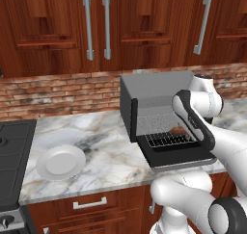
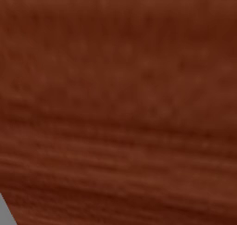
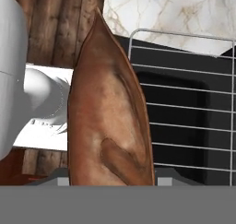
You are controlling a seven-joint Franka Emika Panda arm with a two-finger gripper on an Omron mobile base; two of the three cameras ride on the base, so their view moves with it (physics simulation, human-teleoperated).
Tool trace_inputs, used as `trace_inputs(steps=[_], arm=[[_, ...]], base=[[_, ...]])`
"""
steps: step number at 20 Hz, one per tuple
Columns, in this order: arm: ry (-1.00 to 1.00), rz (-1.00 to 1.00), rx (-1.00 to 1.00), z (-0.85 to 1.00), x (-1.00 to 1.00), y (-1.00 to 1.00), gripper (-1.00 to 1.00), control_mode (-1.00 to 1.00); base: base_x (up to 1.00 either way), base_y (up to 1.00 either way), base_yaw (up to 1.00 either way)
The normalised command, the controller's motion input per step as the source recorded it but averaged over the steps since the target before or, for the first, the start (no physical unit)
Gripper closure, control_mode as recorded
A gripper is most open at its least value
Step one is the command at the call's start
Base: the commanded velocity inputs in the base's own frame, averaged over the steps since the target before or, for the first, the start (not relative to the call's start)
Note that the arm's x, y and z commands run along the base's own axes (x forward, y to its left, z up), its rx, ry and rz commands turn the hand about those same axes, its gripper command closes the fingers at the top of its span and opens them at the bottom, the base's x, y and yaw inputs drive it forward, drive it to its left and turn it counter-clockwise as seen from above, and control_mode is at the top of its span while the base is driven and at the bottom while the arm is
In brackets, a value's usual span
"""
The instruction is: Pull the toaster oven rack outwards. Pick up the baguette from the plate and place it on the toaster oven rack. Close the toaster oven door fully and set the temperature to the lowest setting.
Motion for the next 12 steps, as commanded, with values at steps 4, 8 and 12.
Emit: trace_inputs(steps=[4,8,12], arm=[[0.00,0.00,0.00,-0.15,0.01,0.00,1.00,-1.00],[-0.01,0.00,-0.01,0.00,0.12,0.00,1.00,-1.00],[0.00,0.00,-0.01,0.00,0.41,0.00,1.00,-1.00]], base=[[0.00,0.00,0.00],[0.00,0.00,0.00],[0.00,0.00,0.00]])
